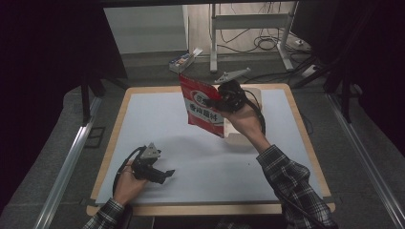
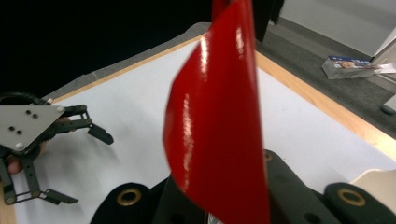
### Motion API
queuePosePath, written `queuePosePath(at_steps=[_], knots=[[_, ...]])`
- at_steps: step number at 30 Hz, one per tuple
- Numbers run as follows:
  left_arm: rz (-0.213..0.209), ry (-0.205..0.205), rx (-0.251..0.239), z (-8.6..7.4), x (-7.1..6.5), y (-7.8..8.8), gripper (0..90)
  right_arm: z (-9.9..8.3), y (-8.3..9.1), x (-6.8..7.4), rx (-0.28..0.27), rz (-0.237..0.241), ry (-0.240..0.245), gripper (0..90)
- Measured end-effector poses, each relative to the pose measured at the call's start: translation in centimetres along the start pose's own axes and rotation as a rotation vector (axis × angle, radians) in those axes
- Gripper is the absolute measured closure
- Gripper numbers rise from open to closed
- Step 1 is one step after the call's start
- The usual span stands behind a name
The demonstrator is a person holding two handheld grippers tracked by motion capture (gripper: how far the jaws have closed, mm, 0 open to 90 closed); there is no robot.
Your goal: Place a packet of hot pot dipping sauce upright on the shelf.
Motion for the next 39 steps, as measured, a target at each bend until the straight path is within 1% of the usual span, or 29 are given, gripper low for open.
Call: queuePosePath(at_steps=[3, 12, 15, 16, 17, 18, 19, 22, 23, 26, 28, 31, 35, 36, 39], knots=[[-0.001, -0.002, 0.000, 0.0, 0.0, 0.0, 4.6, 0.3, 0.1, -0.7, -0.008, -0.013, -0.005, 88.9], [-0.003, -0.003, 0.001, 0.0, 0.0, 0.0, 4.6, 0.5, 0.2, -1.9, -0.012, -0.039, -0.017, 88.9], [-0.003, -0.003, 0.000, 0.0, 0.0, 0.0, 4.6, 0.3, 0.3, -2.6, -0.014, -0.053, -0.031, 88.9], [-0.003, -0.004, 0.001, 0.0, 0.0, 0.0, 4.6, 0.3, 0.3, -2.6, -0.014, -0.053, -0.031, 88.9], [-0.004, -0.004, 0.001, 0.0, -0.1, -0.1, 4.6, 0.2, 0.5, -3.1, -0.015, -0.065, -0.038, 88.9], [-0.004, -0.004, 0.001, 0.0, -0.1, -0.1, 4.6, 0.2, 0.5, -3.1, -0.015, -0.065, -0.038, 88.9], [-0.004, -0.004, 0.000, 0.0, -0.1, -0.1, 4.6, 0.0, 0.6, -3.5, -0.017, -0.074, -0.047, 88.9], [-0.003, -0.004, 0.002, 0.0, -0.1, -0.1, 4.6, -0.1, 0.8, -3.9, -0.020, -0.084, -0.054, 88.9], [-0.004, -0.004, 0.002, 0.0, -0.1, -0.1, 4.6, -0.3, 1.0, -4.3, -0.019, -0.094, -0.061, 88.9], [-0.004, -0.004, 0.004, 0.0, -0.1, -0.1, 4.6, -0.6, 1.3, -4.7, -0.016, -0.105, -0.068, 88.9], [-0.003, -0.004, 0.003, 0.0, -0.1, -0.1, 4.6, -0.9, 1.6, -5.3, -0.016, -0.118, -0.076, 88.9], [-0.003, -0.004, 0.004, 0.0, -0.1, -0.1, 4.7, -1.2, 1.9, -5.6, -0.017, -0.124, -0.086, 88.9], [-0.004, -0.005, 0.006, 0.0, -0.1, -0.1, 4.7, -2.2, 2.6, -6.3, -0.013, -0.137, -0.102, 88.9], [-0.004, -0.005, 0.006, 0.0, -0.1, -0.1, 4.7, -2.2, 2.6, -6.3, -0.013, -0.137, -0.102, 88.9], [-0.003, -0.005, 0.008, 0.0, -0.1, -0.1, 4.7, -3.1, 3.4, -6.8, -0.014, -0.148, -0.118, 88.9]])
Point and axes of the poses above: each handheld gripper's, and its own axes: y roughly backward along the jaws, z roughly out of its top, x roughly to its left, the point moved 7 cm from there along -y, roughly forward along the jaws, and after that the axes turned 7 degrees about y, right-handed, at the moved point
